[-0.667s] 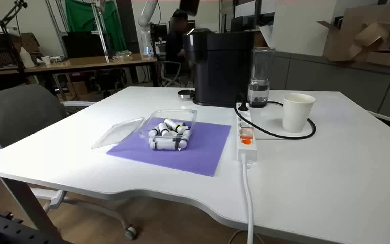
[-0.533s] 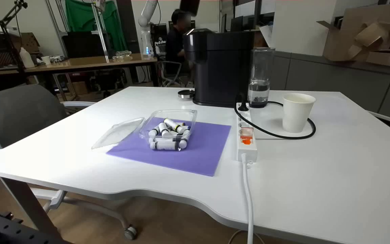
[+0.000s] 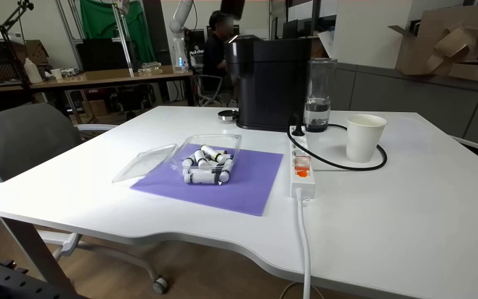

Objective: Turn off the switch on the extension cord then close the clear container

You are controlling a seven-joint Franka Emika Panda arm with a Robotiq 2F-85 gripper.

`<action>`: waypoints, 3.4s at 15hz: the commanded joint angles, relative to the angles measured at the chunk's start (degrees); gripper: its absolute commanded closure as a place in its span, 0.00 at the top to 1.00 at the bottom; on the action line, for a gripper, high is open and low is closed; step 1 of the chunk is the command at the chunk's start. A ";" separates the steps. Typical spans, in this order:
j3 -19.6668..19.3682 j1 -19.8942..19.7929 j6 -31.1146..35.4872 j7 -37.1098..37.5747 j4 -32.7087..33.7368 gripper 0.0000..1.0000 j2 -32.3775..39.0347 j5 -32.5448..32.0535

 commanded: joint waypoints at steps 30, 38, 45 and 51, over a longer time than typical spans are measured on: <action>10.33 -2.92 44.03 -6.04 20.03 0.74 53.10 -6.51; 15.96 -6.32 45.77 -8.59 28.09 0.19 64.07 -4.25; 20.49 -9.12 44.99 -8.78 32.57 0.00 68.65 -1.48; 21.78 -10.59 44.95 -9.13 32.91 0.00 69.53 0.07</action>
